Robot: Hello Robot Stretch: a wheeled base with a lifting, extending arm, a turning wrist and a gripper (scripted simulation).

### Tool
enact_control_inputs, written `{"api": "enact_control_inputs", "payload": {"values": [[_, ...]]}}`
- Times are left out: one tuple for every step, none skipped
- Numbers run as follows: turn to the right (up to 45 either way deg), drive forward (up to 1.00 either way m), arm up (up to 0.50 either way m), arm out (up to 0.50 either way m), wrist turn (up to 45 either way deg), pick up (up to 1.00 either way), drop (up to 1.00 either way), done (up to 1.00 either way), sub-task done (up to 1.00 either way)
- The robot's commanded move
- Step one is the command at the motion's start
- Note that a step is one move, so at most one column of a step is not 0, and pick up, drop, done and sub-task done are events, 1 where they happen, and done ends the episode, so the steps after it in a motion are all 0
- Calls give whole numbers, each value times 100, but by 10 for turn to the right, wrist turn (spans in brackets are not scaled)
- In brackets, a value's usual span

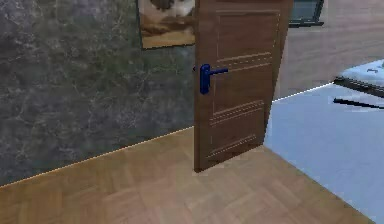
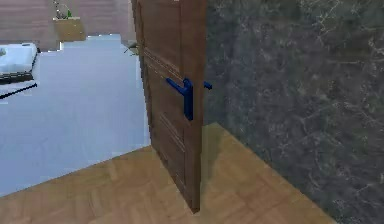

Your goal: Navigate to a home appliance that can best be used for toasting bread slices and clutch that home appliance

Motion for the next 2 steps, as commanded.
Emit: {"api": "enact_control_inputs", "payload": {"values": [[-450,0,0,0,0,0,0,0,0],[-450,0,0,0,0,0,0,0,0]]}}
